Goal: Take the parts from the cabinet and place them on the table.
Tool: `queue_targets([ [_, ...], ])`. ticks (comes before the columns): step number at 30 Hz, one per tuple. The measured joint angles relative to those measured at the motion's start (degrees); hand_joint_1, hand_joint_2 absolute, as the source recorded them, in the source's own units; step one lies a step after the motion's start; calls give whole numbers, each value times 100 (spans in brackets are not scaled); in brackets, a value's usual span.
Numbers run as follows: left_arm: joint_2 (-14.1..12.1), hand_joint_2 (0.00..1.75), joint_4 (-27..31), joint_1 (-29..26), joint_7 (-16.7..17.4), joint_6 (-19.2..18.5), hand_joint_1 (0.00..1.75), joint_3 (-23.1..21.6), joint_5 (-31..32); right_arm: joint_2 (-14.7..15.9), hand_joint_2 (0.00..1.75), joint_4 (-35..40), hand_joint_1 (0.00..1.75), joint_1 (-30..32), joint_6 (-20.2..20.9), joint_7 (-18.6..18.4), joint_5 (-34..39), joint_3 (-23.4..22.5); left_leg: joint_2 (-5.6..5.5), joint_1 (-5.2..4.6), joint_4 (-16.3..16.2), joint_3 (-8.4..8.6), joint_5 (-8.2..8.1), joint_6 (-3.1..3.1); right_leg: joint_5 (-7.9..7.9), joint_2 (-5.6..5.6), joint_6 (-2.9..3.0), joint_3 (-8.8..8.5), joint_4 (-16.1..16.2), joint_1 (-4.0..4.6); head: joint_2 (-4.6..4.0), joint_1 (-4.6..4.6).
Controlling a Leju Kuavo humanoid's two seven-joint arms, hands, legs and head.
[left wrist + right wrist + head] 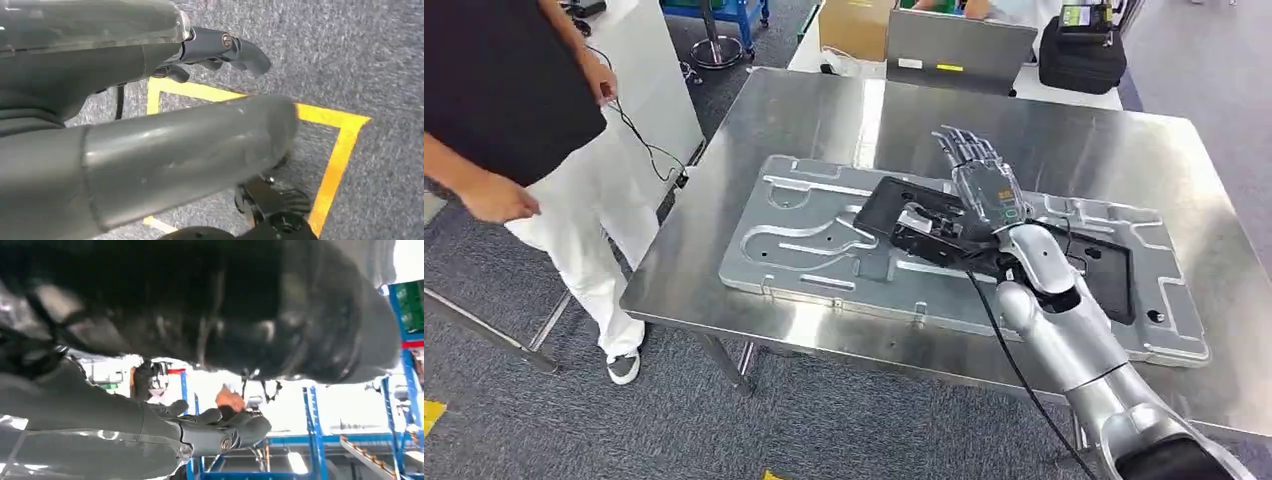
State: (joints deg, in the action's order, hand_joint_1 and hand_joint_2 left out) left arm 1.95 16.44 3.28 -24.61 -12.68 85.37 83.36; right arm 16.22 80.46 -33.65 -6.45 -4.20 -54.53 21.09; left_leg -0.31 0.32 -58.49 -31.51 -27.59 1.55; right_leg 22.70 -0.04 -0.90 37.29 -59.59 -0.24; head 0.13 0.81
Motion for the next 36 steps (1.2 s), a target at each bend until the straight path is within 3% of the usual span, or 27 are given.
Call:
queue_targets([
  [1, 7, 0, -4, 13, 2, -5, 0, 0, -2, 0, 0, 8, 0, 15, -9, -11, -7, 0, 46, 28, 27, -15, 73, 50, 136, 12, -18, 37, -70, -37, 0, 0],
  [2, 7, 0, -2, 17, 2, -7, 0, 0, -4, 2, 0, 9, 0, 18, -15, -18, -11, 2, 42, 28, 56, -73, 122, 95, 416, 6, -47, 106, -264, -34, 0, 4],
  [5, 7, 0, -4, 12, 2, -5, 0, 0, -7, 2, 0, 11, 0, 58, -33, -31, -24, 4, 56, 24, 38, -289, 273, 114, 1233, 5, -115, 429, -1457, -60, 0, 2],
  [6, 7, 0, -4, 11, 4, -5, 0, 0, -7, 2, 0, 9, 0, 90, -35, -33, -24, 4, 60, 24, 28, -360, 318, 109, 1257, 5, -125, 427, -1647, -61, 0, 2],
  [7, 7, 0, -4, 11, 4, -5, 0, 0, -7, 2, 0, 11, 0, 119, -37, -35, -24, 7, 61, 25, 18, -425, 360, 98, 1154, 5, -130, 311, -1601, -64, 0, 2],
  [8, 11, 0, -4, 10, 11, -5, 0, 0, -9, 2, 0, 11, 0, 138, -46, -37, -26, 7, 62, 26, 9, -486, 396, 89, 967, 4, -127, 88, -1343, -69, 0, 2],
  [9, 15, 0, -11, 10, 15, -5, 0, 0, -9, 2, 0, 17, 0, 148, -63, -39, -39, 7, 62, 26, -3, -536, 430, 67, 780, 3, -116, -225, -915, -69, 0, 2],
  [10, 17, 0, -20, 11, 24, -5, 0, 0, -11, 2, 0, 55, 0, 150, -98, -46, -50, 7, 62, 26, -18, -580, 478, 41, 667, 3, -84, -680, -279, -66, 0, 2],
  [11, 17, 0, -24, 11, 28, -5, 0, 0, -13, 2, 0, 79, 0, 145, -114, -46, -61, 7, 60, 2, -23, -610, 508, 6, 830, 4, -48, -886, 110, -36, 0, 2],
  [14, 22, 0, -31, 9, 42, -5, 0, 0, -22, 7, 0, 105, 0, 184, -149, -59, -120, 11, 64, 22, 31, -600, 651, -99, 737, 13, 51, -844, 154, 16, 0, -2],
  [15, 24, 0, -33, -1, 48, -5, 0, 0, -28, 7, 0, 105, 0, 202, -177, -85, -184, 11, 56, 9, 62, -613, 707, -143, 679, 9, 104, -808, 179, 13, 0, 2],
  [16, 26, 0, -33, -2, 52, -2, 0, 0, -39, 7, 0, 105, 0, 212, -214, -109, -240, 13, 47, 28, 15, -652, 624, -171, 586, -20, 165, -770, 221, -54, 0, 0],
  [18, 33, 0, -37, -9, 77, 4, 0, 0, -44, 7, 0, 124, 0, 262, -271, -168, -369, 13, 40, 39, -491, -859, -48, -195, 456, -25, 269, -606, 221, -41, 0, 0],
  [20, 35, 0, -37, -6, 79, 9, 0, 0, -50, 7, 0, 153, 0, 376, -352, -190, -459, 13, 41, 40, -1323, -1035, -593, -233, 338, -31, 279, -454, 214, -21, 0, -2],
  [21, 35, 0, -35, -7, 79, 11, 0, 0, -55, 7, 0, 153, 0, 445, -396, -210, -477, 13, 42, 40, -1662, -1066, -647, -247, 274, -33, 276, -367, 203, -12, 0, -2],
  [22, 37, 0, -37, -8, 81, 11, 0, 0, -59, 7, 0, 168, 0, 541, -457, -238, -481, 11, 42, 41, -1763, -987, -497, -249, 214, -35, 268, -273, 187, -7, 0, -2],
  [23, 41, 0, -37, -8, 81, 11, 0, 0, -61, 4, 0, 209, 0, 635, -533, -240, -479, 7, 42, 40, -1625, -807, -293, -241, 167, -34, 255, -190, 165, -3, 2, -2],
  [24, 42, 0, -37, -5, 81, 13, 0, 0, -63, -4, 0, 262, 0, 738, -610, -236, -479, -9, 41, 39, -1270, -511, -87, -219, 120, -34, 240, -104, 137, 1, 0, -2],
  [25, 44, 0, -37, -1, 81, 15, 0, 0, -70, -13, 0, 324, 0, 835, -700, -223, -479, -35, 37, 37, -764, -126, -13, -180, 78, -32, 222, -32, 104, 3, 0, -2],
  [27, 42, 0, -35, 3, 79, 22, 0, 0, -81, -28, 0, 422, 0, 968, -780, -221, -479, -87, 20, -3, 174, 465, -320, -126, 11, -33, 162, 47, 47, 25, 0, 0],
  [29, 52, 0, -35, -4, 81, 22, 0, 0, -98, -50, 0, 452, 0, 1042, -813, -216, -481, -105, 18, -34, 127, 369, -250, -91, -112, -37, 86, 51, 99, -8, 0, -2],
  [30, 52, 0, -37, 0, 83, 22, 0, 0, -98, -55, 0, 474, 0, 1080, -813, -216, -481, -109, 20, -46, 135, 343, -203, -44, -165, -33, 51, 53, 129, -10, 0, -2],
  [31, 57, 0, -37, -5, 83, 22, 0, 0, -101, -55, 0, 487, 0, 1111, -813, -216, -481, -122, 43, 35, 230, 310, -97, 20, -155, -23, 12, 84, 116, 5, 0, -2],
  [32, 61, 0, -37, 5, 83, 22, 0, 0, -101, -55, 0, 487, 0, 1132, -815, -216, -481, -138, 78, 23, 237, 281, -23, 70, 57, 2, -8, 132, 30, -13, 0, 2],
  [33, 61, 0, -37, 7, 83, 22, 0, 0, -103, -55, 0, 487, 0, 1140, -815, -214, -481, -153, 82, 23, 236, 180, 59, 135, 497, 4, -22, 230, -284, -19, 0, 0],
  [35, 66, 0, -37, -2, 83, 22, 0, 0, -103, -55, 0, 487, 0, 1169, -820, -214, -479, -168, 89, 20, 223, 9, 190, 123, 1088, 2, -69, 401, -1091, -47, 0, 0],
  [36, 70, 0, -37, 0, 83, 17, 0, 0, -109, -57, 0, 487, 0, 1206, -843, -214, -474, -177, 92, 20, 205, -90, 256, 115, 1180, 1, -90, 443, -1438, -57, 0, 0],
])
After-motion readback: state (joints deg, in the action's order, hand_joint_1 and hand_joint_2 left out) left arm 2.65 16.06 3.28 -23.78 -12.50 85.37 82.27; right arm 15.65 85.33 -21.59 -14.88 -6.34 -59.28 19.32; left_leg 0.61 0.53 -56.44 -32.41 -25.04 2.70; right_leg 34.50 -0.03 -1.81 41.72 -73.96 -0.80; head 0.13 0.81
